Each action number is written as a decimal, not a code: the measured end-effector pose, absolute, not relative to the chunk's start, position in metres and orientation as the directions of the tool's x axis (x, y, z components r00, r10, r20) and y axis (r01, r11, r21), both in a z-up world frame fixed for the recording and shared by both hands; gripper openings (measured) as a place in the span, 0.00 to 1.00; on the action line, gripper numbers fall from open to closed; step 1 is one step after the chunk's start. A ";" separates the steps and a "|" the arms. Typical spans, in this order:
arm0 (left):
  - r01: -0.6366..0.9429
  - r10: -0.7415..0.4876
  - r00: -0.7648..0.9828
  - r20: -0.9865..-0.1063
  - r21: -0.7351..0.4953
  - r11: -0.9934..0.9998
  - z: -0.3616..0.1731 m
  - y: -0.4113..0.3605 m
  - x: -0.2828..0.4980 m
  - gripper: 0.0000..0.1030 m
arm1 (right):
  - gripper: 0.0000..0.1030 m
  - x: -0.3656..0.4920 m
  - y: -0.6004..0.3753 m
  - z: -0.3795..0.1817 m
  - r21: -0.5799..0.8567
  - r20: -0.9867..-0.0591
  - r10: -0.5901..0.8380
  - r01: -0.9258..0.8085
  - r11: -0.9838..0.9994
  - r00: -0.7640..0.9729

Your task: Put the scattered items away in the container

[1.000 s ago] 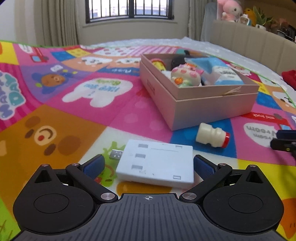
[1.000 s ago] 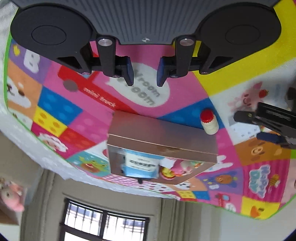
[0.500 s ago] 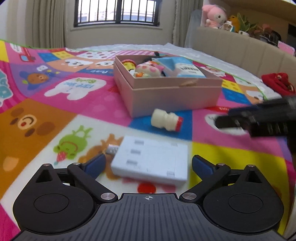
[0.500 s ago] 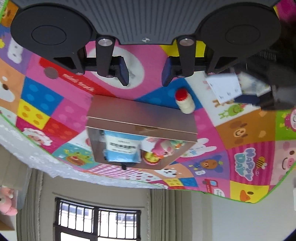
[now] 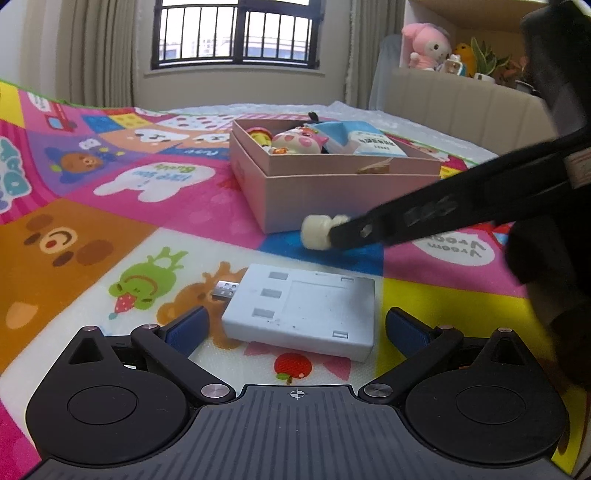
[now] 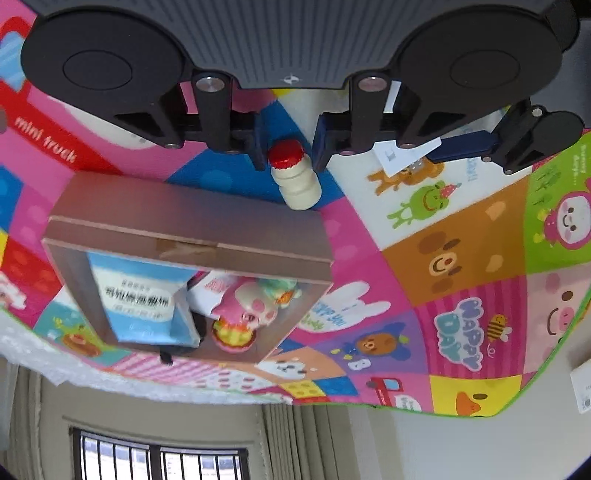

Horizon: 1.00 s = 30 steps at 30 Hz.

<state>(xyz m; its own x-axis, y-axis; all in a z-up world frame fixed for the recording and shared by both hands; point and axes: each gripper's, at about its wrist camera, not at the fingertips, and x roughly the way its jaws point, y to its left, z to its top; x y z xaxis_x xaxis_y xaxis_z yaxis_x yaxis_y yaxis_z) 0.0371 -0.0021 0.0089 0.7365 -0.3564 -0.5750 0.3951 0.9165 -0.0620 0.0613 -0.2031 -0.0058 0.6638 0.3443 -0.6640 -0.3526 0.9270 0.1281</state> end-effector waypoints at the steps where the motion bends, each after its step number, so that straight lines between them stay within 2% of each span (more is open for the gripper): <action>1: 0.395 -0.358 0.736 -0.575 -0.064 0.916 0.009 -0.002 0.037 1.00 | 0.24 0.056 -0.206 0.000 0.120 -0.651 0.346 -0.359 0.926 0.675; 4: 0.395 -0.362 0.736 -0.573 -0.071 0.916 0.008 -0.002 0.037 1.00 | 0.23 0.040 -0.222 0.017 0.077 -0.634 0.322 -0.357 0.931 0.703; 9: 0.396 -0.370 0.736 -0.567 -0.083 0.915 0.008 0.001 0.037 1.00 | 0.23 0.012 -0.250 0.031 -0.015 -0.663 0.209 -0.291 0.957 0.719; 21: 0.397 -0.384 0.735 -0.559 -0.106 0.912 0.008 0.005 0.037 1.00 | 0.26 -0.004 -0.234 0.006 -0.149 -0.652 0.096 -0.252 0.956 0.752; 22: 0.397 -0.385 0.735 -0.559 -0.106 0.912 0.008 0.005 0.037 1.00 | 0.34 -0.006 -0.235 0.006 -0.151 -0.651 0.093 -0.249 0.957 0.753; 23: 0.397 -0.385 0.735 -0.558 -0.106 0.912 0.008 0.005 0.037 1.00 | 0.53 -0.007 -0.237 0.006 -0.153 -0.648 0.088 -0.243 0.958 0.756; 25: 0.397 -0.385 0.735 -0.558 -0.106 0.912 0.008 0.005 0.037 1.00 | 0.80 -0.011 -0.241 0.005 -0.159 -0.632 0.072 -0.220 0.962 0.771; 30: 0.397 -0.385 0.735 -0.558 -0.105 0.912 0.008 0.005 0.037 1.00 | 0.85 -0.012 -0.252 -0.015 -0.118 -0.657 0.061 -0.183 0.976 0.751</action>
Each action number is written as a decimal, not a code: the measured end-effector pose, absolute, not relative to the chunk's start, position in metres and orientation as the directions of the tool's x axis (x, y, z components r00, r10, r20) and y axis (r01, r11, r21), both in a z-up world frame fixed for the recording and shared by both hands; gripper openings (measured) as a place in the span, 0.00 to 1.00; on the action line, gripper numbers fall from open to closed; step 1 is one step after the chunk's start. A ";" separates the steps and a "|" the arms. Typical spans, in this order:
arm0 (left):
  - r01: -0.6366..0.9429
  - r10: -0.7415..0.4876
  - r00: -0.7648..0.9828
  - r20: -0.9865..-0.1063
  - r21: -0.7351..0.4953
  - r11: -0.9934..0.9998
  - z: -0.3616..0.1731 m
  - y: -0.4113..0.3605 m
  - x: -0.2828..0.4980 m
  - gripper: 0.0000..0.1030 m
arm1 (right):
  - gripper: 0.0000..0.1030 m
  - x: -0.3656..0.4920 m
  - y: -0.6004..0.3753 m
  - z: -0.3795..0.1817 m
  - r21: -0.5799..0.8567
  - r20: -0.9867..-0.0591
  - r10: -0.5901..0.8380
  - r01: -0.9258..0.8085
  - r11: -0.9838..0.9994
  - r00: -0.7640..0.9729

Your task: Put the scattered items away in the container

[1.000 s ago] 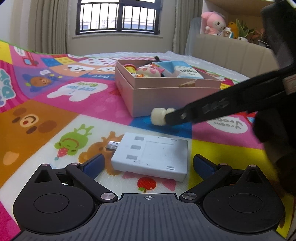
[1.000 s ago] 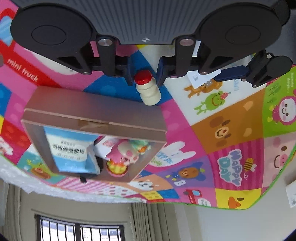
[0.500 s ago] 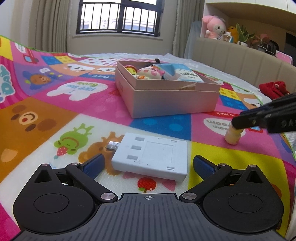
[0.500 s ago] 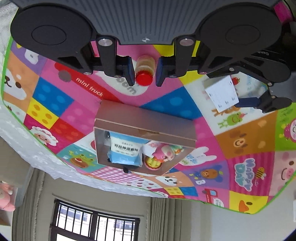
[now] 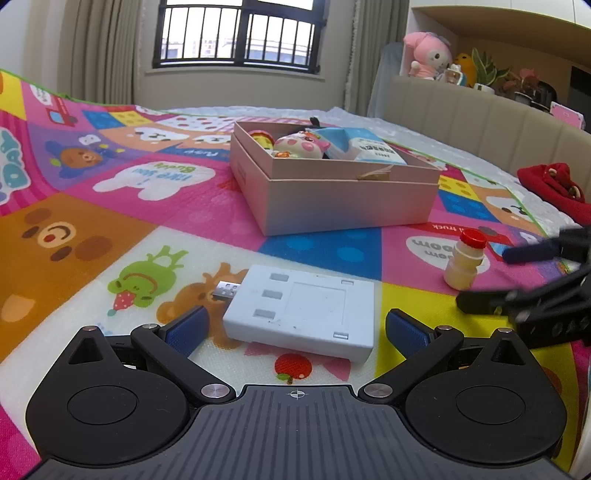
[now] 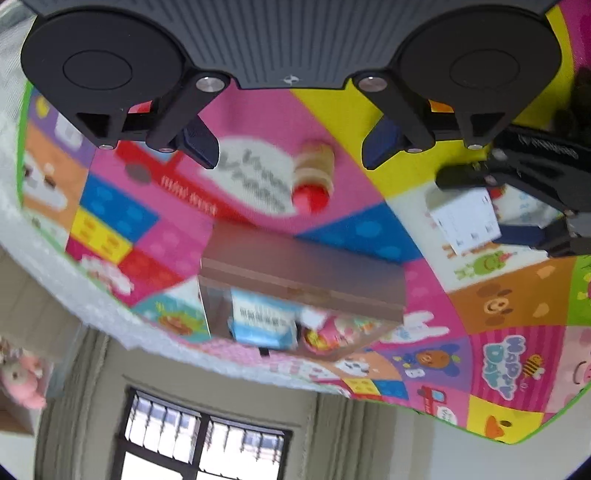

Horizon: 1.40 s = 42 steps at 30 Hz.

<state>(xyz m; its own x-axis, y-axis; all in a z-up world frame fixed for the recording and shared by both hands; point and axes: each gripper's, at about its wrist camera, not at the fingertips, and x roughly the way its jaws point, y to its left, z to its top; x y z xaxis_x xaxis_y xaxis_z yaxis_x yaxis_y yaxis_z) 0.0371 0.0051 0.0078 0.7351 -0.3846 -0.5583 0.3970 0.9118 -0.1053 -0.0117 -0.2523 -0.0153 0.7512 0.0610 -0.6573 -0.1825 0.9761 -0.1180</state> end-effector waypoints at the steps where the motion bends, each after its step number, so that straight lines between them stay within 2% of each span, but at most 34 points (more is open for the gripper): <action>1: 0.397 -0.383 0.736 -0.559 -0.103 0.912 0.008 0.004 0.037 1.00 | 0.88 -0.011 -0.255 -0.021 -0.102 -0.661 0.057 -0.165 0.981 0.748; 4: 0.394 -0.374 0.740 -0.559 -0.091 0.915 0.008 0.003 0.036 1.00 | 1.00 -0.012 -0.263 -0.032 -0.055 -0.649 0.042 -0.101 0.993 0.760; 11: 0.402 -0.394 0.762 -0.514 -0.103 0.910 0.025 0.009 0.032 1.00 | 1.00 -0.019 -0.267 -0.042 -0.037 -0.611 0.062 -0.107 0.994 0.790; 17: 0.439 -0.379 0.713 -0.590 -0.046 0.897 0.025 -0.001 0.055 1.00 | 1.00 -0.021 -0.267 -0.045 -0.033 -0.589 0.070 -0.110 0.993 0.805; 20: 0.453 -0.386 0.671 -0.634 -0.062 0.889 0.022 -0.004 0.065 1.00 | 1.00 -0.021 -0.268 -0.045 -0.030 -0.589 0.072 -0.111 0.993 0.805; 24: 0.501 -0.424 0.647 -0.634 -0.065 0.863 0.022 -0.010 0.062 1.00 | 1.00 -0.021 -0.273 -0.044 0.015 -0.591 0.096 -0.108 0.994 0.801; 29: 0.485 -0.386 0.677 -0.626 -0.016 0.875 0.020 -0.017 0.056 1.00 | 1.00 -0.021 -0.273 -0.044 0.017 -0.596 0.098 -0.110 0.994 0.797; 32: 0.471 -0.376 0.688 -0.620 -0.012 0.882 0.023 -0.015 0.054 0.93 | 1.00 -0.019 -0.272 -0.043 0.001 -0.606 0.098 -0.123 0.992 0.790; 36: 0.451 -0.358 0.702 -0.615 -0.004 0.892 0.029 -0.009 0.047 0.93 | 1.00 -0.021 -0.272 -0.030 0.021 -0.607 0.128 -0.145 0.989 0.784; 39: 0.440 -0.353 0.707 -0.612 -0.009 0.898 0.032 -0.004 0.041 0.93 | 0.93 -0.025 -0.266 -0.020 0.010 -0.572 0.152 -0.178 0.984 0.806; 41: 0.436 -0.352 0.705 -0.615 -0.014 0.900 0.031 -0.003 0.039 0.93 | 0.78 -0.023 -0.257 -0.017 -0.047 -0.556 0.132 -0.190 0.981 0.821; 42: 0.434 -0.350 0.704 -0.618 -0.015 0.901 0.031 -0.003 0.038 0.93 | 0.74 -0.021 -0.254 -0.017 -0.066 -0.558 0.124 -0.193 0.979 0.820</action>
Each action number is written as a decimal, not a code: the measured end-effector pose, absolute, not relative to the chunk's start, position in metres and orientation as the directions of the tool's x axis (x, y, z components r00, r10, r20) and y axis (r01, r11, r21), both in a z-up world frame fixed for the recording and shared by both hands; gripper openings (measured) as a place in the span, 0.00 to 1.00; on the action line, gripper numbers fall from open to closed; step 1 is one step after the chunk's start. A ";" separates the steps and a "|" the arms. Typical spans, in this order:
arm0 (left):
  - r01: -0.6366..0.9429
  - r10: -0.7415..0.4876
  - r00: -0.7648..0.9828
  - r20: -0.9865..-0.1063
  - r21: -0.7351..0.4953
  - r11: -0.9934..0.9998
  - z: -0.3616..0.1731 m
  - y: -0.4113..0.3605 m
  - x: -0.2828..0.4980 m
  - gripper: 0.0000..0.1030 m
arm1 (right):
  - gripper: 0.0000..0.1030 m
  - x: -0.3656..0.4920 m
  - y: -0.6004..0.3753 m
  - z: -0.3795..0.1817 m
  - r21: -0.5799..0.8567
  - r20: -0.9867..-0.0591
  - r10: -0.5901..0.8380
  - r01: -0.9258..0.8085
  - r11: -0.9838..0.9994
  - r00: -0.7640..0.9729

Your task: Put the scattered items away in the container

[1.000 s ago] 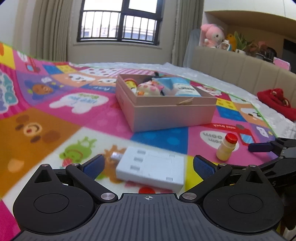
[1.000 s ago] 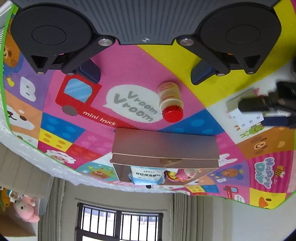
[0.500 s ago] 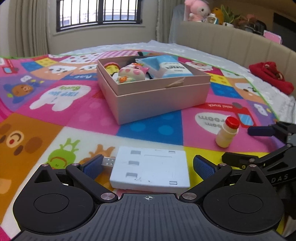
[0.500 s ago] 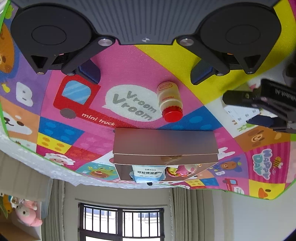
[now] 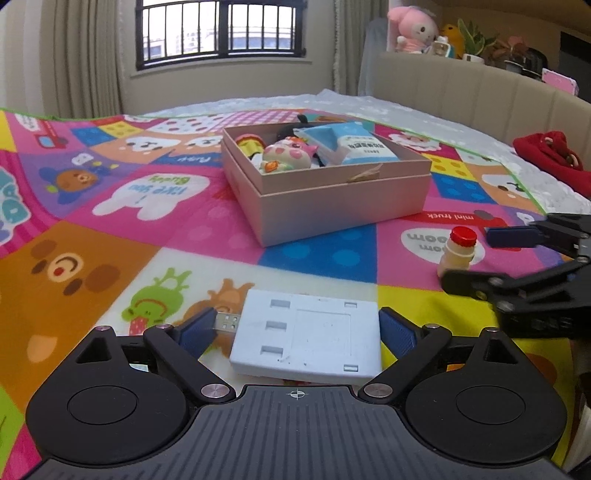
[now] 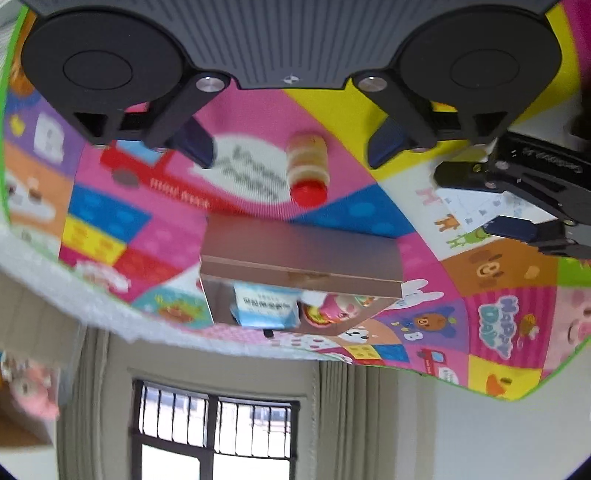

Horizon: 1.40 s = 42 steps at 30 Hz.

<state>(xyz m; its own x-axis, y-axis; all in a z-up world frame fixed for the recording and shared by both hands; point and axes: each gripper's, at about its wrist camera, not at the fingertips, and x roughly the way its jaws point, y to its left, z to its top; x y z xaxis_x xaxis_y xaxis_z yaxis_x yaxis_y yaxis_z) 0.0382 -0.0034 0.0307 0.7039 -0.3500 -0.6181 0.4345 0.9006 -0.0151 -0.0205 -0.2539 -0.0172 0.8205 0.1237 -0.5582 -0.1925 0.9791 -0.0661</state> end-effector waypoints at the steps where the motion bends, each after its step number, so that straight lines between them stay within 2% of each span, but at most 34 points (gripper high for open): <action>1: 0.434 -0.348 0.703 -0.620 -0.014 0.901 0.030 -0.004 0.037 0.93 | 0.64 -0.017 -0.251 -0.018 -0.078 -0.567 0.117 -0.194 0.978 0.815; 2: 0.433 -0.347 0.702 -0.622 -0.013 0.901 0.029 -0.004 0.036 0.93 | 0.53 -0.013 -0.248 -0.020 -0.084 -0.580 0.112 -0.196 0.977 0.807; 4: 0.433 -0.347 0.700 -0.625 -0.016 0.901 0.029 -0.004 0.034 0.93 | 0.38 -0.007 -0.246 -0.022 -0.090 -0.603 0.117 -0.213 0.973 0.789; 7: 0.433 -0.346 0.700 -0.625 -0.015 0.901 0.029 -0.004 0.032 0.93 | 0.25 -0.007 -0.244 -0.020 -0.101 -0.602 0.119 -0.223 0.970 0.790; 19: 0.453 -0.380 0.708 -0.595 -0.031 0.891 0.052 -0.015 0.043 0.93 | 0.25 -0.023 -0.272 0.028 -0.049 -0.527 0.172 -0.231 0.972 0.833; 25: 0.491 -0.422 0.741 -0.522 -0.006 0.871 0.095 -0.036 0.085 0.93 | 0.25 -0.010 -0.305 0.063 0.036 -0.448 0.192 -0.197 0.980 0.873; 30: 0.489 -0.400 0.780 -0.481 0.072 0.869 0.116 -0.063 0.138 0.93 | 0.25 0.002 -0.330 0.078 0.069 -0.384 0.171 -0.156 0.985 0.907; 37: 0.478 -0.420 0.794 -0.439 0.024 0.878 0.119 -0.084 0.208 0.94 | 0.25 0.017 -0.350 0.067 0.084 -0.408 0.139 -0.114 0.990 0.902; 42: 0.460 -0.417 0.792 -0.446 -0.014 0.888 0.108 -0.066 0.190 0.98 | 0.25 0.024 -0.353 0.057 0.062 -0.449 0.103 -0.084 0.995 0.887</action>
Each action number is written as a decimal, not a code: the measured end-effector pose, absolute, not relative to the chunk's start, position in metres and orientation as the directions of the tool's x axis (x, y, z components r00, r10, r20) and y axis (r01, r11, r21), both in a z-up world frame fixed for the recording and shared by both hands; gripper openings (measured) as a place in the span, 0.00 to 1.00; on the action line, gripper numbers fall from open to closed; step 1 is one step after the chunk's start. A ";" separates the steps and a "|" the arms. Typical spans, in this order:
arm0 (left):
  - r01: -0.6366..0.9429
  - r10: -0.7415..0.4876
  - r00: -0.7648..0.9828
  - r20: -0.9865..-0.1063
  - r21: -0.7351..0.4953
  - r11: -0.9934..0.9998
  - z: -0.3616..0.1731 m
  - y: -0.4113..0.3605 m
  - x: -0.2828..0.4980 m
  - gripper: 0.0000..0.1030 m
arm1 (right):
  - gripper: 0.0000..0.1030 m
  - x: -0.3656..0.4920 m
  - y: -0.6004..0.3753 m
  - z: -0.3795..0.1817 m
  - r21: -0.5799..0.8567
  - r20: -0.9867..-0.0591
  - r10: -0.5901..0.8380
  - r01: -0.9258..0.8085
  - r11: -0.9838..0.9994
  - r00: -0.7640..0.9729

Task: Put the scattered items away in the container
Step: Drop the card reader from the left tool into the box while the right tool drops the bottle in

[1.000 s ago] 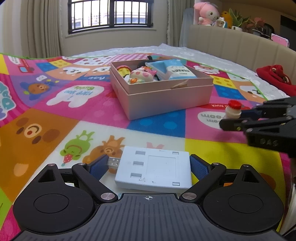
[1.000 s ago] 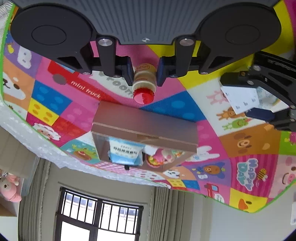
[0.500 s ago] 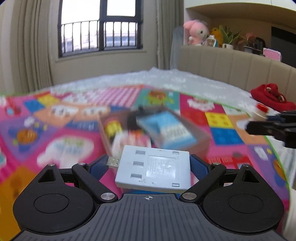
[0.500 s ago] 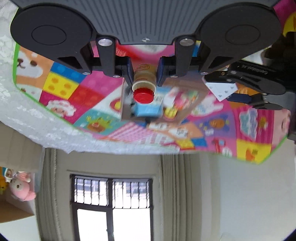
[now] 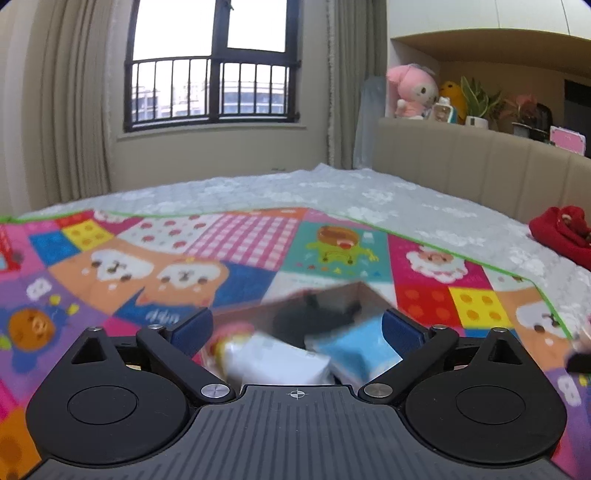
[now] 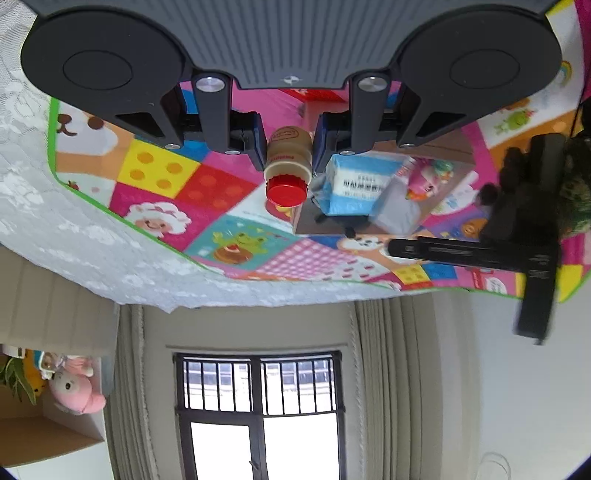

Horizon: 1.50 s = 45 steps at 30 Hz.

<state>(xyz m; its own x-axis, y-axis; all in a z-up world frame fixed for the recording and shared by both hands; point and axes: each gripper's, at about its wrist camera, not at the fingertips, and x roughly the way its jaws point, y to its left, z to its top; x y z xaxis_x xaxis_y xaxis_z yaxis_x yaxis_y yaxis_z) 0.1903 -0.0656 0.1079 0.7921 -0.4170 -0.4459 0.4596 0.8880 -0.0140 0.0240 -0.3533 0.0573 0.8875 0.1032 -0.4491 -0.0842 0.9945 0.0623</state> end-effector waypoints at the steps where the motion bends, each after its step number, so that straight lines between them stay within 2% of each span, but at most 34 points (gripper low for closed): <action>1: 0.457 -0.408 0.793 -0.453 -0.001 0.889 0.104 -0.061 0.182 0.99 | 0.25 0.026 -0.353 0.056 0.059 -0.455 0.102 -0.084 0.995 0.885; 5: 0.431 -0.355 0.789 -0.502 0.039 0.902 0.087 -0.045 0.149 1.00 | 0.25 0.038 -0.339 0.052 0.052 -0.477 0.116 -0.103 0.993 0.871; 14: 0.384 -0.333 0.732 -0.595 -0.044 0.922 0.057 -0.017 0.116 1.00 | 0.25 0.117 -0.276 0.060 0.110 -0.541 0.281 -0.264 0.958 0.793; 18: 0.361 -0.314 0.720 -0.619 -0.053 0.931 0.048 -0.010 0.112 1.00 | 0.25 0.160 -0.249 0.059 0.109 -0.569 0.287 -0.276 0.955 0.770; 20: 0.352 -0.310 0.715 -0.626 -0.059 0.934 0.044 -0.006 0.110 1.00 | 0.36 0.172 -0.244 0.054 0.109 -0.592 0.274 -0.262 0.959 0.758; 24: 0.348 -0.311 0.703 -0.639 -0.072 0.935 0.037 -0.005 0.107 1.00 | 0.47 0.161 -0.254 0.051 0.115 -0.584 0.249 -0.225 0.968 0.773; 26: 0.340 -0.308 0.702 -0.643 -0.077 0.937 0.035 -0.009 0.107 1.00 | 0.61 0.143 -0.265 0.051 0.107 -0.567 0.238 -0.215 0.971 0.788; 29: 0.318 -0.297 0.707 -0.642 -0.086 0.944 0.033 -0.016 0.106 1.00 | 0.79 0.111 -0.276 0.045 0.030 -0.544 0.189 -0.207 0.978 0.818; 31: 0.299 -0.282 0.708 -0.647 -0.088 0.950 0.032 -0.021 0.106 1.00 | 0.84 0.093 -0.280 0.037 -0.039 -0.540 0.150 -0.203 0.978 0.828; 37: 0.250 -0.231 0.716 -0.658 -0.067 0.966 0.032 -0.029 0.106 1.00 | 0.84 0.087 -0.288 0.006 -0.172 -0.562 0.025 -0.146 0.974 0.827; 45: 0.189 -0.168 0.731 -0.661 -0.040 0.981 0.037 -0.039 0.111 1.00 | 0.87 0.105 -0.293 -0.008 -0.080 -0.560 0.021 -0.080 0.994 0.828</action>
